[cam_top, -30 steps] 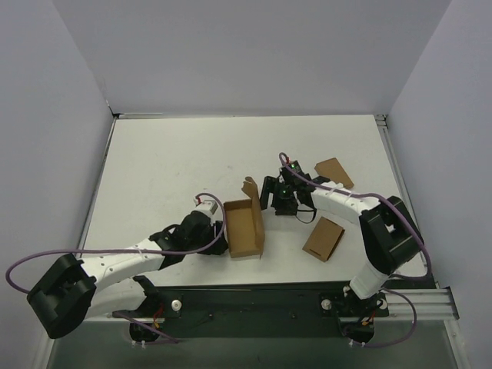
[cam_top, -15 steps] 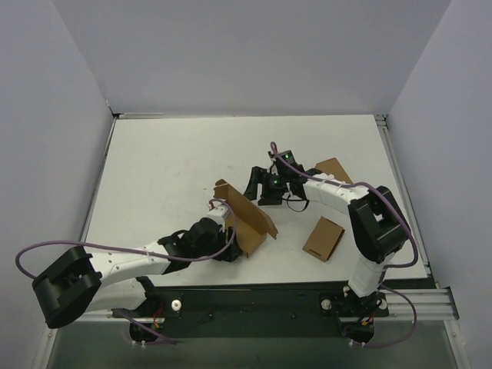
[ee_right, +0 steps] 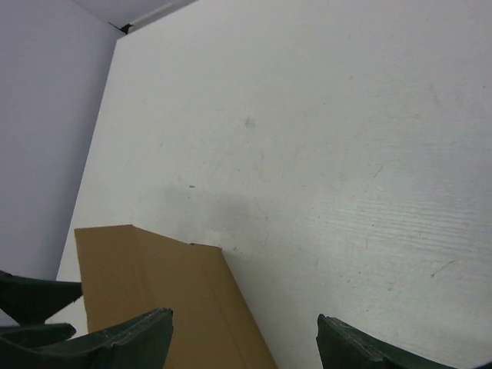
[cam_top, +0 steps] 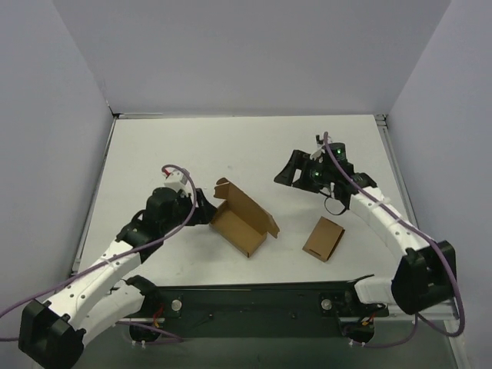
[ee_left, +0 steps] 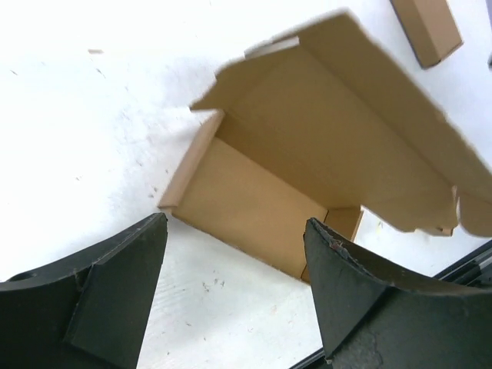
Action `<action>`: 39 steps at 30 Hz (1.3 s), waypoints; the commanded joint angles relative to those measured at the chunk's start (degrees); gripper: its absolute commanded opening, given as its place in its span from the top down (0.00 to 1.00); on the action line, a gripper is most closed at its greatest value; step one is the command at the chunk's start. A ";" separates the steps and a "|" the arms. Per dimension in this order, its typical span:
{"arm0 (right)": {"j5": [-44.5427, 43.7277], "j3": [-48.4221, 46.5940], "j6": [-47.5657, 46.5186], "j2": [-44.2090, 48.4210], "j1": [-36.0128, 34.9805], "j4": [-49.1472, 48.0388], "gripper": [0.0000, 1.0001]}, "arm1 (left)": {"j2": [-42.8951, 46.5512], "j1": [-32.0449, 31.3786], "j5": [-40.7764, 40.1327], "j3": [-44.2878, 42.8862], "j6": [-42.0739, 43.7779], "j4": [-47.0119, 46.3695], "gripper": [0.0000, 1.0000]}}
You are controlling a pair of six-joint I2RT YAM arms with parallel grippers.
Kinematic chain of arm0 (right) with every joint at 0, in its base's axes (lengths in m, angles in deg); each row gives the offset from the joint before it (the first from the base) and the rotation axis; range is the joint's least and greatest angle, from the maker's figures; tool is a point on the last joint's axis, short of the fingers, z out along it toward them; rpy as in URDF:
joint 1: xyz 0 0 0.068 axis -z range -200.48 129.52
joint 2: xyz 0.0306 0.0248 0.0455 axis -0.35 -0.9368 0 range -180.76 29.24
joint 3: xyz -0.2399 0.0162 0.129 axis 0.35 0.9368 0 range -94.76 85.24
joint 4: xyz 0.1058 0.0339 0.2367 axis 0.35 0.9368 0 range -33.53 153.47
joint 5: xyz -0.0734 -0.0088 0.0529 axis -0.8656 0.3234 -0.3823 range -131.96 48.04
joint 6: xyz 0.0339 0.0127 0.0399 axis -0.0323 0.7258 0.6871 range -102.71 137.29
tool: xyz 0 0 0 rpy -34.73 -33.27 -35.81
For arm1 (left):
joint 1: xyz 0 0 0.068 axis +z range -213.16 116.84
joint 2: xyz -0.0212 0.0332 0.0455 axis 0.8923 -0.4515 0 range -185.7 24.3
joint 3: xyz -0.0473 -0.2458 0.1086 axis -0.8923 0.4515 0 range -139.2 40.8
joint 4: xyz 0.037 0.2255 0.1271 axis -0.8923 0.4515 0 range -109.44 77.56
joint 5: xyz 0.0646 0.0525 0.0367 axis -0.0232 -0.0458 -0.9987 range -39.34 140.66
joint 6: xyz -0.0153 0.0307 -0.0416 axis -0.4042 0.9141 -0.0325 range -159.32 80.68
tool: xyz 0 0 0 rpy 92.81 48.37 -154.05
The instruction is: Fold the paper box
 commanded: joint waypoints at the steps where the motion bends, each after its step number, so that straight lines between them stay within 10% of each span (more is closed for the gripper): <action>1: -5.59 6.06 -3.14 11.38 -2.61 5.25 0.23 | -3.94 7.81 11.71 -11.12 8.06 6.70 0.18; 12: -24.05 18.36 -2.09 36.70 -22.28 13.78 0.24 | -14.16 17.86 16.55 -27.15 20.46 12.01 0.18; 27: -44.79 17.76 -4.89 20.81 -36.89 7.98 0.44 | -14.25 17.94 18.14 -19.76 24.33 5.32 0.18; 39: -41.38 23.73 -12.98 21.42 -36.72 -5.46 0.69 | -14.07 17.86 18.84 -19.41 24.60 5.41 0.18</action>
